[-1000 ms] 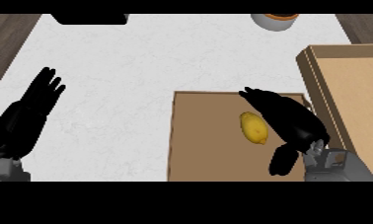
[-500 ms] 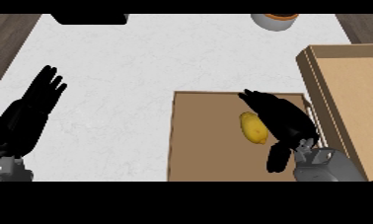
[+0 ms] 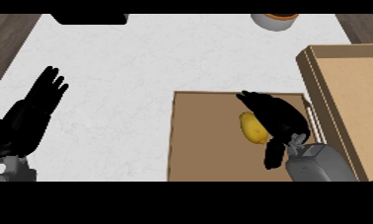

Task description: Pick the lemon from the tray and place it in the cardboard box

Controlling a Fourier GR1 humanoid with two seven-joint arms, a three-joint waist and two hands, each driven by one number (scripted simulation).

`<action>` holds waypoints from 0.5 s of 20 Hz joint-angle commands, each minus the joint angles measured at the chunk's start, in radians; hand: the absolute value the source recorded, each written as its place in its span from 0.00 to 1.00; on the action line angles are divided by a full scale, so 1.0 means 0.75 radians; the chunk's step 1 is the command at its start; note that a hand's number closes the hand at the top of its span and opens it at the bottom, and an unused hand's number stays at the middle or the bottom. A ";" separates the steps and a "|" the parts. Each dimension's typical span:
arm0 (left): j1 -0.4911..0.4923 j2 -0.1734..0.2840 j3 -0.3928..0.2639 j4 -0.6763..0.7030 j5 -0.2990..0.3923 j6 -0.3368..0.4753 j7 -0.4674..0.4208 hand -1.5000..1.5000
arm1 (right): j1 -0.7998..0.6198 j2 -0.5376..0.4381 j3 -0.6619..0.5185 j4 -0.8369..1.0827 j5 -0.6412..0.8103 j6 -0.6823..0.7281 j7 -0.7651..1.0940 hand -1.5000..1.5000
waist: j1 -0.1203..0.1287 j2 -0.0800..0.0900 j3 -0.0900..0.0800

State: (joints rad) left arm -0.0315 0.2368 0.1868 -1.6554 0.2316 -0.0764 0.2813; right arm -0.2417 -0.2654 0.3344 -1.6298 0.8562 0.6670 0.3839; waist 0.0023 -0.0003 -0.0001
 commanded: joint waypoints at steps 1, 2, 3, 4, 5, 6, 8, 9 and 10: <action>0.005 -0.020 0.019 0.012 0.004 -0.028 -0.016 0.50 | -0.008 0.019 -0.024 0.044 0.067 -0.003 -0.053 0.00 | 0.000 0.000 0.000; 0.058 -0.039 -0.020 -0.075 -0.035 -0.003 0.013 0.50 | -0.015 0.015 -0.026 0.114 0.070 -0.024 -0.089 0.00 | 0.002 0.000 0.000; -0.034 -0.027 -0.006 0.040 -0.038 -0.013 -0.013 0.50 | 0.000 0.038 0.002 0.105 0.103 -0.030 -0.066 0.00 | -0.001 0.000 0.000; -0.004 0.000 0.036 -0.033 0.022 -0.039 0.044 0.50 | 0.039 0.068 0.016 0.085 0.115 -0.045 -0.039 0.00 | 0.000 0.000 0.000; 0.036 -0.030 0.005 -0.100 -0.024 -0.001 0.060 0.50 | 0.014 0.033 -0.036 0.134 0.108 -0.064 -0.117 0.00 | 0.001 0.000 0.000; 0.033 -0.049 -0.015 -0.092 -0.038 -0.003 0.047 0.50 | 0.002 0.107 0.004 0.106 0.133 -0.041 -0.037 0.00 | 0.001 0.000 0.000; -0.022 0.020 0.082 0.054 0.028 -0.088 -0.015 0.50 | 0.023 0.035 -0.026 0.147 0.151 -0.080 -0.134 0.00 | -0.001 0.000 0.000; 0.029 -0.053 -0.005 0.002 -0.034 -0.052 -0.014 0.50 | 0.015 0.050 -0.040 0.129 0.146 -0.028 -0.108 0.00 | -0.001 0.000 0.000; -0.031 -0.082 -0.020 0.057 -0.075 0.001 -0.042 0.50 | -0.047 0.088 -0.049 0.170 0.150 -0.027 -0.100 0.00 | -0.001 0.000 0.000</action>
State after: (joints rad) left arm -0.0348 0.2102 0.1930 -1.6520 0.2110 -0.0948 0.2811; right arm -0.2432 -0.2233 0.3163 -1.5343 0.9493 0.6388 0.3182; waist 0.0019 -0.0001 0.0001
